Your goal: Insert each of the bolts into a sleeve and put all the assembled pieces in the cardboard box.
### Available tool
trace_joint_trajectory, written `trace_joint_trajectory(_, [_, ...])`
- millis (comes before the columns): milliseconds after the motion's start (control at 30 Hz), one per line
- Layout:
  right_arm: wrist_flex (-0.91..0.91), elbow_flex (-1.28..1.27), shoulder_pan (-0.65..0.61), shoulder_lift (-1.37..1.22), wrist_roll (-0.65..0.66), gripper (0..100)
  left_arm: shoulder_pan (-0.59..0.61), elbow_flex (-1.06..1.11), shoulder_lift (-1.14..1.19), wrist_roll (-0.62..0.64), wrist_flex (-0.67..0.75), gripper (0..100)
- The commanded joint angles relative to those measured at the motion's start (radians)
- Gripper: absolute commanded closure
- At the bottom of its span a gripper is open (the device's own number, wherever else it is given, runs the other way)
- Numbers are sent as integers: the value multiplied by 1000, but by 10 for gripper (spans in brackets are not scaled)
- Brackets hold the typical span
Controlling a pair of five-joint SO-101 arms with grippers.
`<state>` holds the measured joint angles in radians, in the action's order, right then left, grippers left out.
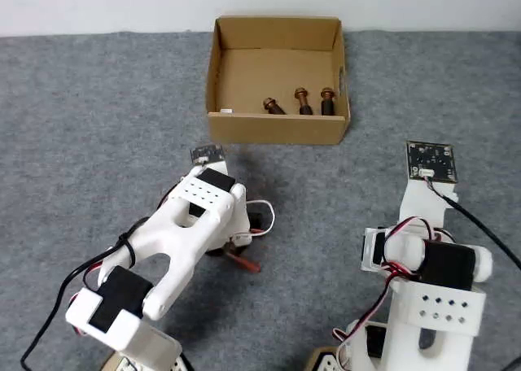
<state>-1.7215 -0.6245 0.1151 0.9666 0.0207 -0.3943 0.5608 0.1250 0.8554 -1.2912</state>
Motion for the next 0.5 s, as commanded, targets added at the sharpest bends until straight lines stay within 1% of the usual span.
trace_joint_trajectory(0, [4, 12, 7, 13, -5, 990, 18, 36, 12, -18, -34, 855])
trace_joint_trajectory(267, [4, 12, 7, 13, -5, 990, 132, 36, 12, -64, -46, 855])
trace_joint_trajectory(400, [8, 12, 4, 13, -6, 990, 160, 38, 12, -64, 23, 859])
trace_joint_trajectory(467, [12, 12, 2, 13, -5, 990, 158, 38, 12, -64, 52, 882])
